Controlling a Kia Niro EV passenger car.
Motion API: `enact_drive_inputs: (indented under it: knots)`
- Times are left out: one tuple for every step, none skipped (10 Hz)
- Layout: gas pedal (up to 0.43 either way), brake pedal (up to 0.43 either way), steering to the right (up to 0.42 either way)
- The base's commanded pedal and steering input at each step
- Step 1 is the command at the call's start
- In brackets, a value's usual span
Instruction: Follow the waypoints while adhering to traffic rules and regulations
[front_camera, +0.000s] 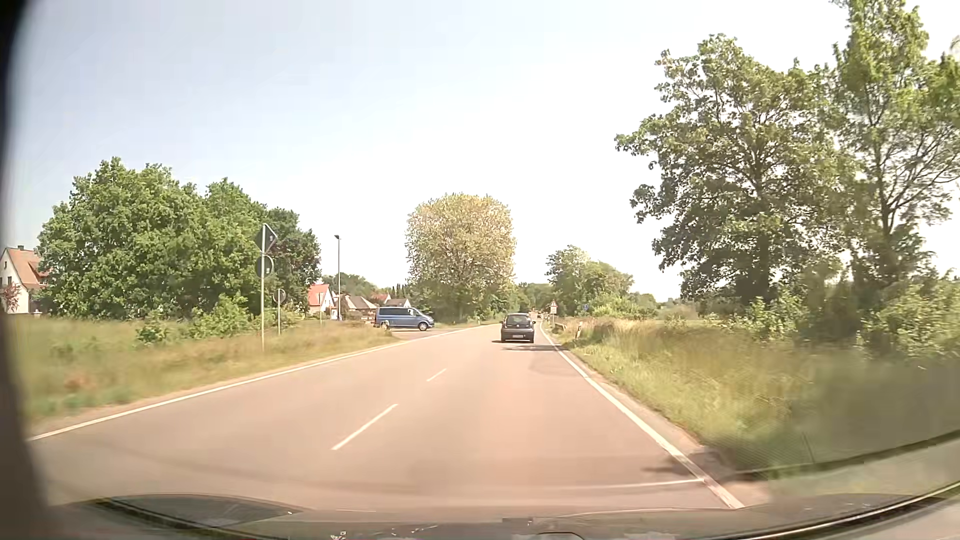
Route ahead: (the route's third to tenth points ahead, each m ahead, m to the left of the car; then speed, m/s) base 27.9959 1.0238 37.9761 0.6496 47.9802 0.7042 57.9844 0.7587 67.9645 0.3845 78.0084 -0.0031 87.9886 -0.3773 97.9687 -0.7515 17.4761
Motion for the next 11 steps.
enact_drive_inputs:
  knots:
    - [0.197, 0.000, 0.001]
    - [0.209, 0.000, 0.001]
    - [0.220, 0.000, 0.001]
    - [0.220, 0.000, 0.001]
    - [0.220, 0.000, 0.001]
    - [0.220, 0.000, 0.001]
    - [0.220, 0.000, 0.001]
    - [0.209, 0.000, 0.001]
    - [0.189, 0.000, 0.001]
    - [0.150, 0.000, 0.001]
    - [0.138, 0.000, 0.001]
